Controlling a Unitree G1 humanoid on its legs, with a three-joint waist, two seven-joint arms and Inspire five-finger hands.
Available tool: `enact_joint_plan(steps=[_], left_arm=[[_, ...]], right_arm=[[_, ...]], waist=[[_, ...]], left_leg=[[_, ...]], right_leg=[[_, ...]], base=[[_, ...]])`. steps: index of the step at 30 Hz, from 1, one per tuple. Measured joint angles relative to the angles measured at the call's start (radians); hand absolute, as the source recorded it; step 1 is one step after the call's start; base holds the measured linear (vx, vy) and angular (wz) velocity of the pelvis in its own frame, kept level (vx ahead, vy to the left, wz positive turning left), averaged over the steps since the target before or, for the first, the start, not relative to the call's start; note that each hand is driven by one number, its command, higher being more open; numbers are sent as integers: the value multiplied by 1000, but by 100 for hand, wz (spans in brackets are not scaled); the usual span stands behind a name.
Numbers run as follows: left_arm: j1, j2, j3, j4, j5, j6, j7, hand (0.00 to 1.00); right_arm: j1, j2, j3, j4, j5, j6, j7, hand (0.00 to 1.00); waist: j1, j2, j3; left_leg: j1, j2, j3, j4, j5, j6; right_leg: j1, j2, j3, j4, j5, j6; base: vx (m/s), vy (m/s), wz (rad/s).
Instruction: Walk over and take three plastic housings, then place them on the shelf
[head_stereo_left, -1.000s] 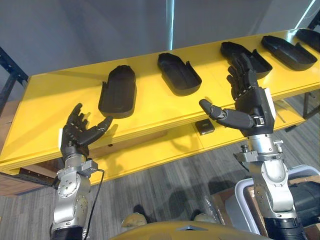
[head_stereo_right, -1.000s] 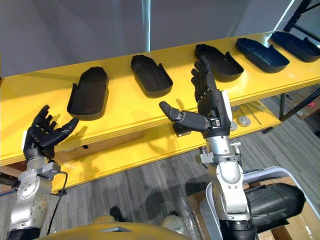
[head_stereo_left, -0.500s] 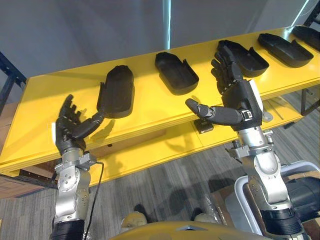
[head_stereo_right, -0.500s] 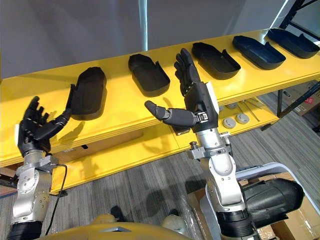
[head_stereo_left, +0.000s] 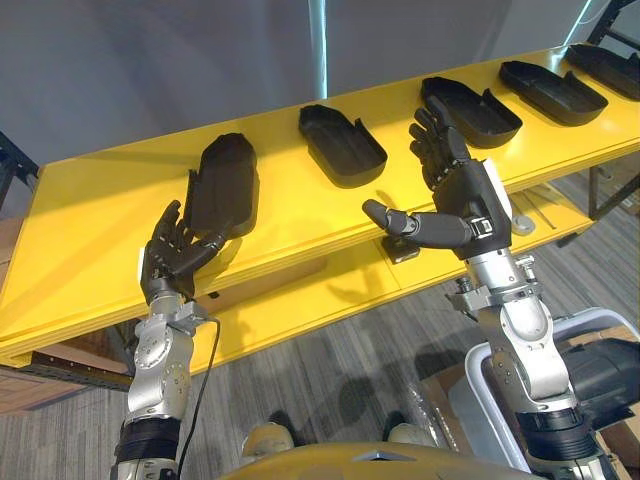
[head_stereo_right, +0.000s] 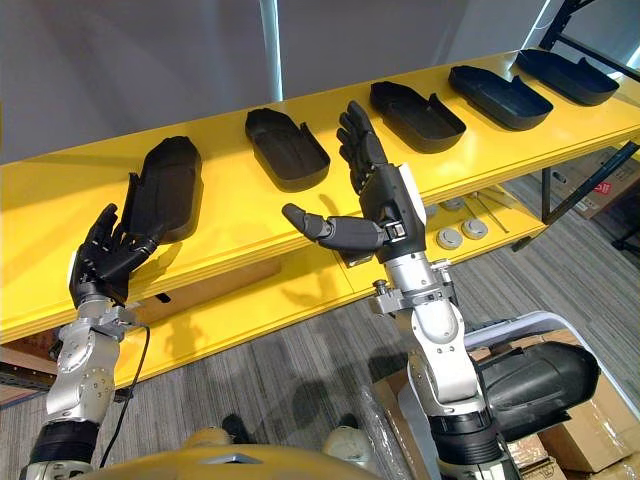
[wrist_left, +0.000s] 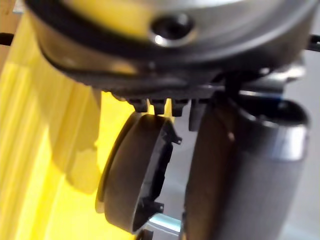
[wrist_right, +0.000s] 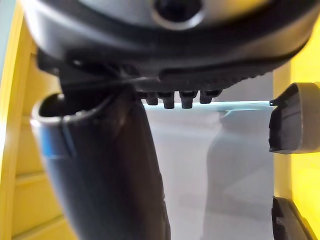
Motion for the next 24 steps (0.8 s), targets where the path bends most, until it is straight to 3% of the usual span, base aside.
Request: enact_joint_plan(steps=[15, 24], left_arm=[[-4, -1, -30, 6, -50, 4, -120, 100], [-4, -3, -29, -11, -40, 7, -96, 100]], right_arm=[[-20, 9, 21, 23, -42, 11, 35, 100], [-20, 9, 29, 47, -41, 13, 46, 100]], waist=[[-6, -8, 9], [-6, -14, 15]], left_leg=[[6, 12, 11, 18, -16, -1], [8, 13, 7, 18, -16, -1]], right_leg=[[16, 5, 7, -26, 16, 1], [25, 8, 3, -35, 19, 0]], base=[[-1, 6, -2], [0, 1, 0]])
